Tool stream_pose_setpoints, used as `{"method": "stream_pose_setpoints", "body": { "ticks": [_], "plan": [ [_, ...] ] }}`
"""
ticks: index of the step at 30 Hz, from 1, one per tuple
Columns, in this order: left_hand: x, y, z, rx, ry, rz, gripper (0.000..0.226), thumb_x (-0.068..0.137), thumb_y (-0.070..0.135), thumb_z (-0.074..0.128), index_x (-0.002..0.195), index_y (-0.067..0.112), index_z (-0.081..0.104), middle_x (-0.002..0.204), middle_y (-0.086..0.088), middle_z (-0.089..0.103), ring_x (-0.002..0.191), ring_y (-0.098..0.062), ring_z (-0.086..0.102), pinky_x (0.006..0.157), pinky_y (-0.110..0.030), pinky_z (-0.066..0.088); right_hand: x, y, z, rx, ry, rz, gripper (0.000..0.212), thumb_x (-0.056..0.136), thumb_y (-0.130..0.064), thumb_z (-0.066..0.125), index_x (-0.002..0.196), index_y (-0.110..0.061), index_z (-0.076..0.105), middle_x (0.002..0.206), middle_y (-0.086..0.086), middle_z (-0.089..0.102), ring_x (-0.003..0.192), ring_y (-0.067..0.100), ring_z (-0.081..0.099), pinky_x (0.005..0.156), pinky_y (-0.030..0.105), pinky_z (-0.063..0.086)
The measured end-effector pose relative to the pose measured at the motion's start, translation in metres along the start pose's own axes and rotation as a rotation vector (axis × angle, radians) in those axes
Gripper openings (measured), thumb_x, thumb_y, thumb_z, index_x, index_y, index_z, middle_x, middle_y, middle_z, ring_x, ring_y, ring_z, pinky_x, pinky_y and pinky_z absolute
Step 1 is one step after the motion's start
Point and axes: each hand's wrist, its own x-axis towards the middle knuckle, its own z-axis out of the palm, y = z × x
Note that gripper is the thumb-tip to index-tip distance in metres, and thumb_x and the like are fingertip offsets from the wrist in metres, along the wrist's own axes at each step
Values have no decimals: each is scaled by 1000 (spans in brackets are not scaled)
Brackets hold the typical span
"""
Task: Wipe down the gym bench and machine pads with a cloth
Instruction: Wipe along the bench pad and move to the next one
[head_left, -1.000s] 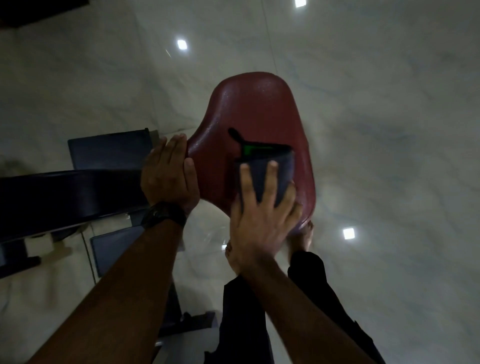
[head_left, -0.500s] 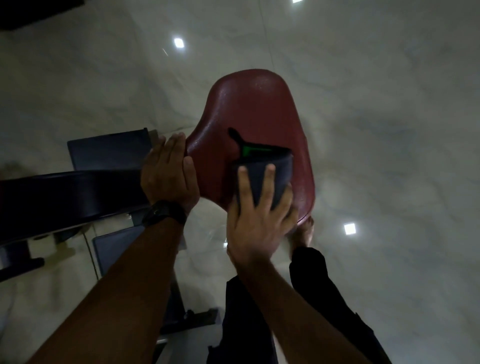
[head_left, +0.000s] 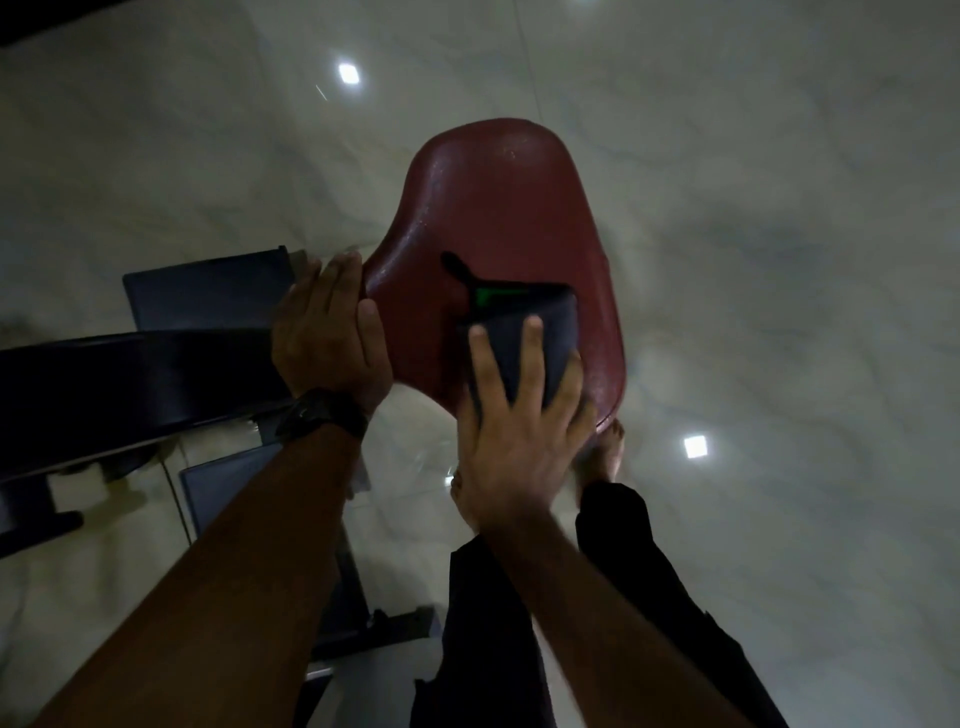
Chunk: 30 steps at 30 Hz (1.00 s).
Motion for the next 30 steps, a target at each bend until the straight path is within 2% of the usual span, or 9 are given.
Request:
{"method": "stream_pose_setpoints", "body": {
  "ticks": [2, 4, 8, 12, 16, 18, 20, 25, 30],
  "plan": [
    [0, 0, 0, 2, 8, 8, 50, 103, 30, 35, 138, 4, 60, 135, -14, 65, 132, -34, 55, 111, -46, 41, 37, 18, -5, -78, 37, -213, 56, 94, -50, 45, 150, -44, 39, 160, 3, 39, 133, 44, 45, 93, 62, 46],
    [1, -1, 1, -4, 14, 11, 50, 103, 30, 34, 137, 5, 61, 134, -13, 66, 132, -34, 55, 110, -46, 41, 73, 40, -8, -141, 59, -253, 56, 94, -51, 46, 149, -44, 41, 159, 2, 41, 132, 42, 49, 92, 58, 47],
    [0, -1, 3, -14, 11, -8, 51, 103, 31, 34, 138, 4, 61, 136, -13, 65, 133, -34, 54, 111, -47, 42, 75, 55, -12, 15, 144, 192, 56, 98, -48, 52, 152, -33, 43, 157, 9, 42, 129, 38, 52, 94, 54, 48],
    [0, -1, 3, -11, 29, -1, 50, 103, 30, 35, 137, 4, 61, 135, -14, 65, 132, -34, 55, 110, -46, 42, 29, 32, -8, 24, 126, 317, 58, 99, -44, 52, 154, -34, 38, 159, 12, 37, 131, 40, 47, 97, 59, 45],
    [0, -1, 2, -5, 16, -8, 50, 103, 31, 35, 138, 5, 61, 136, -14, 65, 133, -34, 55, 110, -46, 41, 17, 20, -8, -16, 37, 117, 60, 95, -43, 45, 153, -38, 34, 164, 8, 28, 136, 47, 40, 101, 65, 42],
    [0, 0, 0, -20, 12, -8, 51, 103, 30, 34, 137, 4, 61, 135, -14, 65, 133, -34, 55, 110, -47, 42, 46, 33, -10, -82, 29, -97, 57, 95, -46, 43, 151, -38, 39, 162, 8, 34, 133, 47, 44, 96, 63, 45],
    [1, 0, 0, -17, 4, -8, 50, 102, 30, 35, 137, 4, 61, 135, -14, 65, 133, -35, 54, 110, -47, 42, 86, 45, -12, -129, 51, -194, 56, 96, -48, 42, 151, -38, 42, 160, 8, 38, 128, 44, 51, 92, 58, 48],
    [1, 1, 0, -21, -1, -11, 51, 102, 29, 35, 137, 4, 61, 135, -15, 65, 133, -35, 55, 110, -46, 41, 110, 42, -12, 89, 111, 345, 58, 99, -48, 43, 155, -34, 37, 155, 8, 44, 115, 34, 61, 89, 48, 49],
    [0, 0, 0, -24, -4, -15, 51, 103, 30, 34, 137, 4, 61, 134, -16, 65, 132, -37, 55, 110, -48, 42, 54, 30, -15, -4, 64, 286, 57, 99, -45, 44, 154, -33, 36, 157, 14, 39, 125, 39, 51, 93, 56, 45]
  ]
}}
